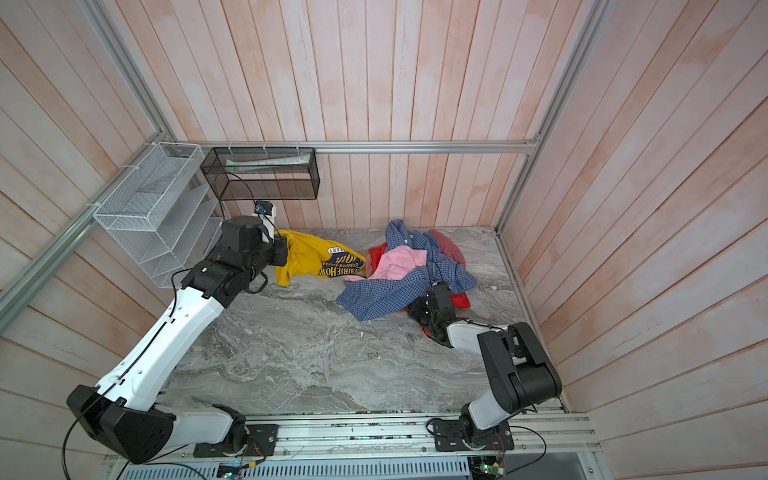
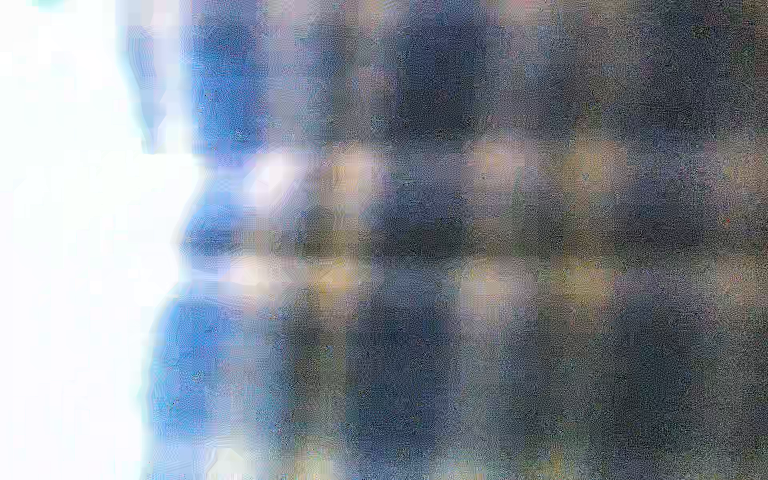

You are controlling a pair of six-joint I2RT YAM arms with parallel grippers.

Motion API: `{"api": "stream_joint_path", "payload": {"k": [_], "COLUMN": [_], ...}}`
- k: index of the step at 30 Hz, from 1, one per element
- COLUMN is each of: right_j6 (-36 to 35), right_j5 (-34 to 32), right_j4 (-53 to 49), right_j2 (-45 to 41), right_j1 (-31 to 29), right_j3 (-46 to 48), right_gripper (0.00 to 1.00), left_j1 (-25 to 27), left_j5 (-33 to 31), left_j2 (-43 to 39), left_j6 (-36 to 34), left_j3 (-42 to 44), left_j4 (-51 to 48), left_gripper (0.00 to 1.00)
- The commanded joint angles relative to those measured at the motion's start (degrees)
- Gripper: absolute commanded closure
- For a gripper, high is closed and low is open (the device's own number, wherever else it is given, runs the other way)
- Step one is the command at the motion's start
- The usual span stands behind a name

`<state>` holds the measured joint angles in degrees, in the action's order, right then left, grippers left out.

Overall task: Pick out a specific cloth from the pile
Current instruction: 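Lift the yellow T-shirt with the left gripper, pulling it away from the pile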

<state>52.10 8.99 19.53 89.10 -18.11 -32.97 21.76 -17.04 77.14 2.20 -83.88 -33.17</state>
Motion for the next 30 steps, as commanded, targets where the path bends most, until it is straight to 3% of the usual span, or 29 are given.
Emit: {"api": "stream_joint_path", "payload": {"k": [1, 15, 30], "right_j6": [-0.05, 1.06, 0.61], "right_j5": [-1.41, -2.99, -3.13], "right_j4": [-0.32, -0.22, 1.46], "right_j2": [1.33, 0.61, -0.42], "right_j1": [0.53, 0.53, 0.53], "right_j3": [0.1, 1.36, 2.69], "right_gripper": [0.8, 0.8, 0.76], "left_j1": [-1.4, -4.8, -5.83], "left_j5": [-5.59, -4.39, -7.27], "left_j2": [-0.9, 1.99, 4.07], "left_j6": [-1.58, -2.2, -8.2], "left_j3": [-4.32, -16.18, -30.39], "left_j4": [5.54, 6.12, 3.45], "left_gripper": [1.0, 1.0, 1.0]}}
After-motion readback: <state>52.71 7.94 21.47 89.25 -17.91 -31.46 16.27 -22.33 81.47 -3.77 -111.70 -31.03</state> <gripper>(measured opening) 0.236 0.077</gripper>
